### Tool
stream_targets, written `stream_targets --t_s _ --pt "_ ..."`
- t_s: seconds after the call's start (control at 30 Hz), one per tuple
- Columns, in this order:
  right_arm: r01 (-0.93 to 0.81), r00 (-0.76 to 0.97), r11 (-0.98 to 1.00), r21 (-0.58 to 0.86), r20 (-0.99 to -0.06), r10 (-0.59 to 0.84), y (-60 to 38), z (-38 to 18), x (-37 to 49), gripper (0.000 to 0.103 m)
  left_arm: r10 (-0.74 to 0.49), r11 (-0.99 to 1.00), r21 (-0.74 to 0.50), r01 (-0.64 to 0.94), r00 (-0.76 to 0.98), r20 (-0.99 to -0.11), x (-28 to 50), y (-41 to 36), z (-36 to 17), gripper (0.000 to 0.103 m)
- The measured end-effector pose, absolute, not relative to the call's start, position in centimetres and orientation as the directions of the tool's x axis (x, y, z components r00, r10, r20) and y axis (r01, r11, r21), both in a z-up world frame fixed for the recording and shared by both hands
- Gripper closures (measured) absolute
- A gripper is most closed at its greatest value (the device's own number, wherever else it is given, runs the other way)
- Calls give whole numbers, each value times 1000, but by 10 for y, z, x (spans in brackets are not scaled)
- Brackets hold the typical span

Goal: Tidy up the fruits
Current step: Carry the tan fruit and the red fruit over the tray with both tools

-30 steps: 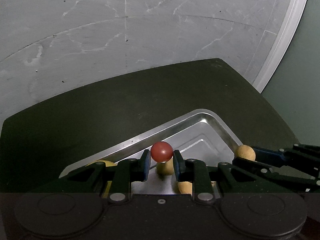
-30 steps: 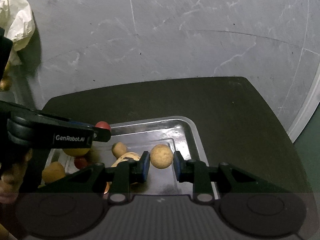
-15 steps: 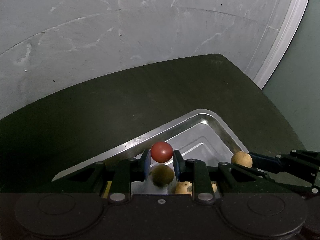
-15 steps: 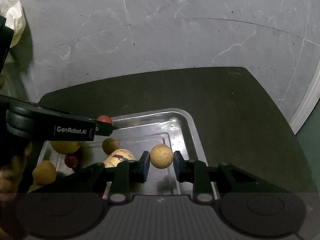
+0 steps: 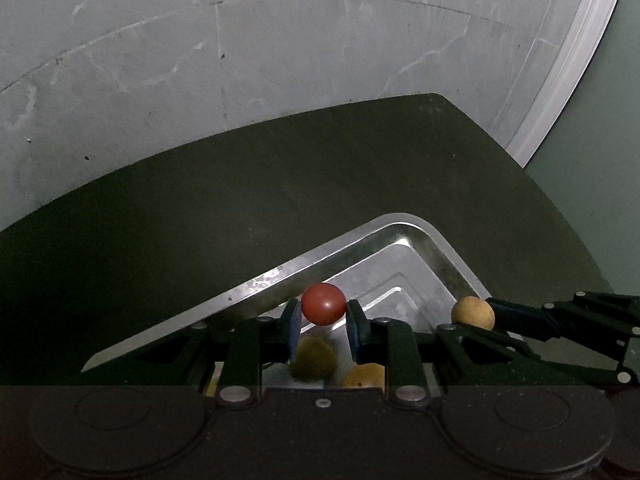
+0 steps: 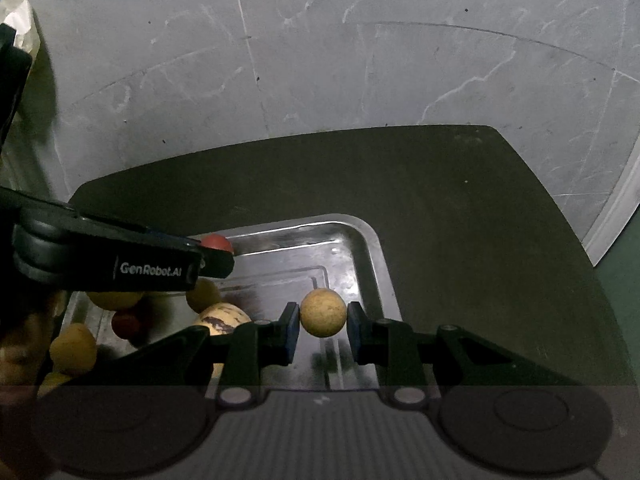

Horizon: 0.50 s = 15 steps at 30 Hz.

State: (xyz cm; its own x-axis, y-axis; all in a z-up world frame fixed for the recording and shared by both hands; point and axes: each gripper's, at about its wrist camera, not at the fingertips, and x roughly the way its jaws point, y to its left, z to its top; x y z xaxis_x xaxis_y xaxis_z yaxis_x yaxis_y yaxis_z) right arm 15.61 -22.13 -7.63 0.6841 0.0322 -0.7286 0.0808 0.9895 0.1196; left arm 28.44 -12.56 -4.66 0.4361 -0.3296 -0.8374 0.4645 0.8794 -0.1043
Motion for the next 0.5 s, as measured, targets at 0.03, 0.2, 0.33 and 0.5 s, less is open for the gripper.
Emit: stream_targets --t_s 0.03,0.2,0.33,0.5 --pt "79 683 990 120 -730 34 -222 -77 157 75 -329 879 -105 464 434 -839 285 -126 -48 77" --pt "73 672 990 124 -740 43 -223 -81 161 75 -321 883 -105 457 425 -846 291 -126 -51 77" --pt "65 661 990 129 -748 54 -224 -85 165 75 -315 885 -107 453 415 -854 293 -128 -56 77" --pt "62 655 990 129 -753 57 -224 -88 170 74 -311 886 -109 451 403 -861 296 -130 -60 77"
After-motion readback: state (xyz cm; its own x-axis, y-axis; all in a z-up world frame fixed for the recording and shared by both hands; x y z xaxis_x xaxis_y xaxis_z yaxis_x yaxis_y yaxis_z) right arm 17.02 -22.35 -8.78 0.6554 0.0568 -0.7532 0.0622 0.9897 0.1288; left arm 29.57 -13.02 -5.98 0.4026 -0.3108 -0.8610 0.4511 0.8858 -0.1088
